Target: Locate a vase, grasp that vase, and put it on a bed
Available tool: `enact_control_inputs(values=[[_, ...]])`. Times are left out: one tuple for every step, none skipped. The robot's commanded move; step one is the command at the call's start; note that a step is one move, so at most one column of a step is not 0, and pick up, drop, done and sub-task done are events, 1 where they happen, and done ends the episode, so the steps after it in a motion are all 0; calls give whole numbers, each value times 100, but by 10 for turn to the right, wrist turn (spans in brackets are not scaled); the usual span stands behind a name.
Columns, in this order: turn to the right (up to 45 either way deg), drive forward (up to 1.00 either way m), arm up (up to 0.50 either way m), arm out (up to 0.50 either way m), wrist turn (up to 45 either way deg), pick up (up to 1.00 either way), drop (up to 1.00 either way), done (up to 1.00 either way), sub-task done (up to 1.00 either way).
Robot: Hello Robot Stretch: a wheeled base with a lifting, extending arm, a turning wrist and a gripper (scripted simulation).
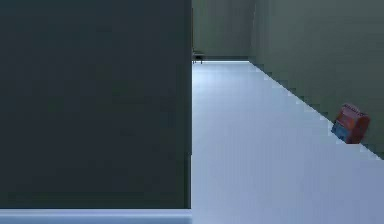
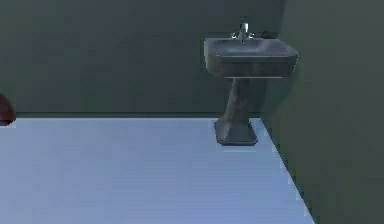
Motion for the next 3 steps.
enact_control_inputs(values=[[-450, 0, 0, 0, 0, 0, 0, 0, 0], [-270, 0, 0, 0, 0, 0, 0, 0, 0], [0, 100, 0, 0, 0, 0, 0, 0, 0]])
